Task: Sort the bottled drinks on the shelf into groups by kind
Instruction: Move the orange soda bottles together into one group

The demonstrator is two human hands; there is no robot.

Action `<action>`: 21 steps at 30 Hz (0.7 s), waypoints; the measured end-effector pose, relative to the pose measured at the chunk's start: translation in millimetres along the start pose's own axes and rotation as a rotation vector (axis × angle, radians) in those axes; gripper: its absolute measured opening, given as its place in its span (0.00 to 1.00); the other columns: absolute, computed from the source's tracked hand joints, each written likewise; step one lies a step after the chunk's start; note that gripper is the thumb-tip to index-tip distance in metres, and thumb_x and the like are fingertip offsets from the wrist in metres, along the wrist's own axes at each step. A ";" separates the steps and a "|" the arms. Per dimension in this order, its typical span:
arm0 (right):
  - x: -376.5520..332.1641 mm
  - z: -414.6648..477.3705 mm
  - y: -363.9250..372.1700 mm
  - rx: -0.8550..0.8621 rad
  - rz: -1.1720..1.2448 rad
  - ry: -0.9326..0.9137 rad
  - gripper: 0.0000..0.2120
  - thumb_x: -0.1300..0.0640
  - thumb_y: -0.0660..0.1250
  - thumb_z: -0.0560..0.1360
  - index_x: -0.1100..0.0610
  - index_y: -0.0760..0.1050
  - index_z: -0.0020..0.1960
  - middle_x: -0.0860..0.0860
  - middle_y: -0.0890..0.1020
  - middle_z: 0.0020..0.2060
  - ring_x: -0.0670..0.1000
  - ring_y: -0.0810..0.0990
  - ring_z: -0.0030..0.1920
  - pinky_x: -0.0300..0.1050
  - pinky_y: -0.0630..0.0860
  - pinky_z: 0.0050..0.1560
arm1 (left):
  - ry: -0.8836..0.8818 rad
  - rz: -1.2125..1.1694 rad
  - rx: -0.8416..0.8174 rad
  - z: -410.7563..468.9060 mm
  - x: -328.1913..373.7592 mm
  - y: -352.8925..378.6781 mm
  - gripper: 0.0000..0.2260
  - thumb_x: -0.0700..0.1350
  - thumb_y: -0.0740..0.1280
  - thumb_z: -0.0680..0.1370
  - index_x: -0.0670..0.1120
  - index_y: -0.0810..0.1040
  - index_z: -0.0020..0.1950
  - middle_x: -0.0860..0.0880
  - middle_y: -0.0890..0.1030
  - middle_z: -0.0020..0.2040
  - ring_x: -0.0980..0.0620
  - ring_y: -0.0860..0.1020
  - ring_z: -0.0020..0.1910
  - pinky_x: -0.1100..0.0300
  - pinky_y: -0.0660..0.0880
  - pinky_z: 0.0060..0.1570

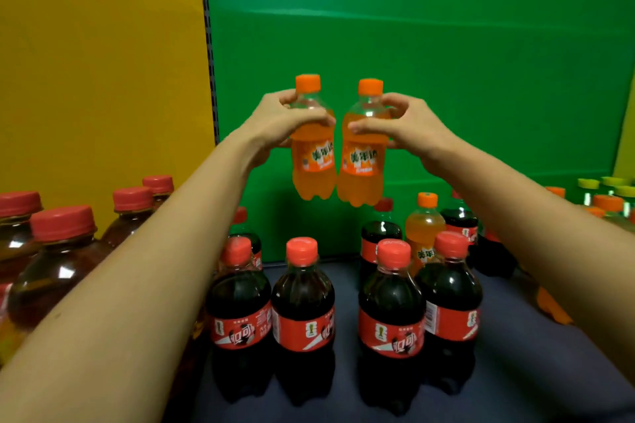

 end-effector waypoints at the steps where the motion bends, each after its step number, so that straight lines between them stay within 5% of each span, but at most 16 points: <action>1: -3.3 -3.5 -5.4 0.057 0.040 -0.016 0.21 0.56 0.76 0.65 0.54 0.75 0.56 0.49 0.80 0.46 0.41 0.77 0.39 0.28 0.71 0.30 | 0.050 -0.053 0.052 -1.2 6.1 6.1 0.08 0.41 0.73 0.68 0.50 0.77 0.42 0.54 0.80 0.39 0.66 0.77 0.30 0.72 0.71 0.28; 4: -15.2 -15.8 -24.6 0.201 0.118 -0.082 0.14 0.53 0.75 0.65 0.50 0.76 0.47 0.48 0.80 0.43 0.43 0.78 0.40 0.33 0.71 0.37 | 0.180 -0.214 0.188 -5.2 28.5 26.8 0.08 0.39 0.73 0.68 0.49 0.76 0.37 0.54 0.78 0.34 0.63 0.74 0.26 0.70 0.71 0.30; 11: -46.0 -51.0 -87.1 0.352 0.178 -0.257 0.09 0.56 0.73 0.67 0.49 0.76 0.46 0.46 0.80 0.40 0.42 0.79 0.40 0.40 0.78 0.47 | 0.329 -0.384 0.222 -21.0 95.5 84.3 0.08 0.38 0.72 0.68 0.48 0.75 0.36 0.53 0.76 0.31 0.59 0.73 0.26 0.65 0.72 0.31; 16: -46.9 -84.3 -142.1 0.383 0.225 -0.255 0.10 0.52 0.70 0.66 0.50 0.75 0.47 0.47 0.79 0.41 0.43 0.79 0.40 0.39 0.77 0.43 | 0.319 -0.438 0.147 -39.7 127.5 140.0 0.07 0.39 0.72 0.67 0.46 0.75 0.37 0.51 0.76 0.32 0.55 0.74 0.27 0.63 0.73 0.30; 21: -16.9 -117.7 -185.5 0.349 0.184 -0.198 0.12 0.51 0.71 0.67 0.48 0.75 0.49 0.47 0.81 0.45 0.46 0.80 0.46 0.46 0.78 0.51 | 0.279 -0.432 0.169 -60.0 132.7 200.4 0.07 0.41 0.73 0.63 0.48 0.75 0.32 0.52 0.76 0.29 0.54 0.73 0.29 0.62 0.72 0.32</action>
Point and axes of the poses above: each hand's wrist, its own z-axis towards the middle knuckle, its own y-axis out of the palm, x = y × z, the point moved 3 cm from there along z, towards the middle knuckle
